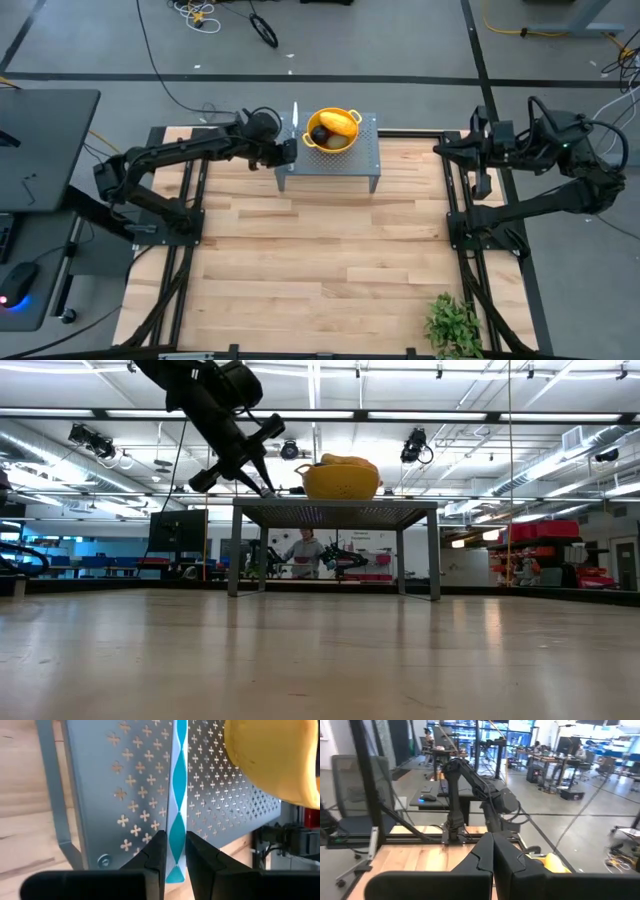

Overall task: Pick & Place Fruit
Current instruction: Put the green table knife to the left of the colander bowl on the shelf

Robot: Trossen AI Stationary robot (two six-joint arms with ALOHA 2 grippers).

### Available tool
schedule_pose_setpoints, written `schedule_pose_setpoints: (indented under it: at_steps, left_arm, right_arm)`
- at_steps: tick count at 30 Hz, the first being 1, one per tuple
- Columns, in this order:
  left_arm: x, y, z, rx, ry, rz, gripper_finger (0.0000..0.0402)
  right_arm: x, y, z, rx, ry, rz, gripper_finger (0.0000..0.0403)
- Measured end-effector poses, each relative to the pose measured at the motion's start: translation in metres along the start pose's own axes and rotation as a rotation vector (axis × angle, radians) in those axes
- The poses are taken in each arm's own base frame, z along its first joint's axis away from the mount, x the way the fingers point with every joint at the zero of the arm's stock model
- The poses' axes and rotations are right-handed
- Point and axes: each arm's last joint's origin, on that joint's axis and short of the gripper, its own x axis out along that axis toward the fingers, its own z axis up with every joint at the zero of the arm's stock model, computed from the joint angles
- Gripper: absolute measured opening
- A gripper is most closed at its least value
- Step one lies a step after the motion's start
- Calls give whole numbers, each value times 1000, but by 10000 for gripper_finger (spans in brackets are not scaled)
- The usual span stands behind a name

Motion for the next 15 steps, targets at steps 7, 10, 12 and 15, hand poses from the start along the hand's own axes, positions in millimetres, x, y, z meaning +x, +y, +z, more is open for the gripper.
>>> schedule_pose_setpoints:
  at_steps: [7, 10, 12, 15]
  left_arm:
    - [0, 1, 2, -8, 3, 1, 59]
    - [0, 1, 2, 8, 1, -3, 59]
    - [0, 1, 2, 24, 0, -3, 60]
    - [0, 1, 2, 27, 1, -2, 67]
  right_arm:
    - [1, 0, 0, 0, 4, -16, 0]
    - [2, 0, 0, 0, 5, -15, 0]
    - [2, 0, 0, 0, 5, -15, 0]
    - [2, 0, 0, 0, 5, -15, 0]
